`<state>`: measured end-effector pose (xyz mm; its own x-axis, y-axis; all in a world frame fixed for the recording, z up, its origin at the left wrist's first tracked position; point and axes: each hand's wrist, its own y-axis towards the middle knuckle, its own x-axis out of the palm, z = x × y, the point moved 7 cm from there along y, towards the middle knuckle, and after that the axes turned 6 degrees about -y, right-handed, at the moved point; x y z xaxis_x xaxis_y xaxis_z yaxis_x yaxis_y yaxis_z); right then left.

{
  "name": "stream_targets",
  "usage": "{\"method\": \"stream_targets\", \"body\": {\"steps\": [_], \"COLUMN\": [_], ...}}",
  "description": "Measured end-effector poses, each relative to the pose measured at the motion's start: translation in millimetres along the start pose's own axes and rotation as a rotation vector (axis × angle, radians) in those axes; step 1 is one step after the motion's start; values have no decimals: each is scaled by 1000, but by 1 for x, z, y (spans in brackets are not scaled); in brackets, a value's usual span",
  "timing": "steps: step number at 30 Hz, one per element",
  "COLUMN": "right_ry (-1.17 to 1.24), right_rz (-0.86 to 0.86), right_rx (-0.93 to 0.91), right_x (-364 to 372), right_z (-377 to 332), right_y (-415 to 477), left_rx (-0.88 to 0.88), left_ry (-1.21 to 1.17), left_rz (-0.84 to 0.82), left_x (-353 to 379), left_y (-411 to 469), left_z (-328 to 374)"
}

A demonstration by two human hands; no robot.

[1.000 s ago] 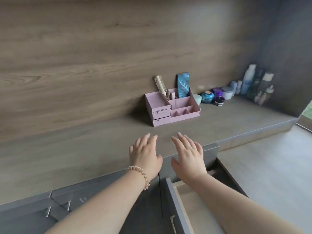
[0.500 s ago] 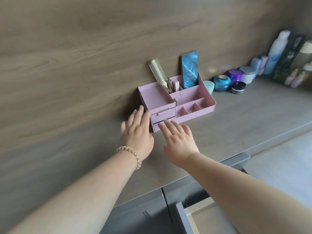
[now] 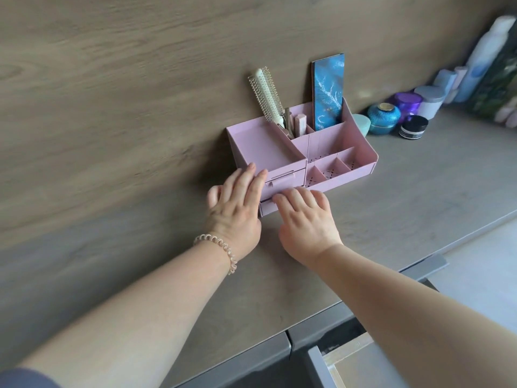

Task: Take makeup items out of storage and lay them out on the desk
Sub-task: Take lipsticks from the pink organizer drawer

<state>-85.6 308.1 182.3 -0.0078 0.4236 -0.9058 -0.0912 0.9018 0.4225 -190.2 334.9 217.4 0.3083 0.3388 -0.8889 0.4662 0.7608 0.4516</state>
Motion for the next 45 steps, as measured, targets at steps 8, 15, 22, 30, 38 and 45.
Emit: {"method": "stream_targets", "body": {"steps": [8,15,22,30,38,45], "right_ry": [-33,-101,43,-38,91,-30], "right_rz": [29,1,9,111,24,-280], "right_rx": [23,-53,3,-46,31,131], "right_x": [-10,-14,-25,-32,-52,-21], "right_z": [-1,6,15,15,21,4], "right_y": [11,-16,-33,-42,-50,8], "left_rx": [19,38,76,65,31,-14], "left_ry": [-5,-16,30,16,-14,-31], "left_rz": [-23,-23,-61,-80,-89,-98], "left_x": [0,1,2,1,1,0], "left_y": [0,0,0,0,-2,-5], "left_z": [-1,-2,-4,-1,1,3]}}
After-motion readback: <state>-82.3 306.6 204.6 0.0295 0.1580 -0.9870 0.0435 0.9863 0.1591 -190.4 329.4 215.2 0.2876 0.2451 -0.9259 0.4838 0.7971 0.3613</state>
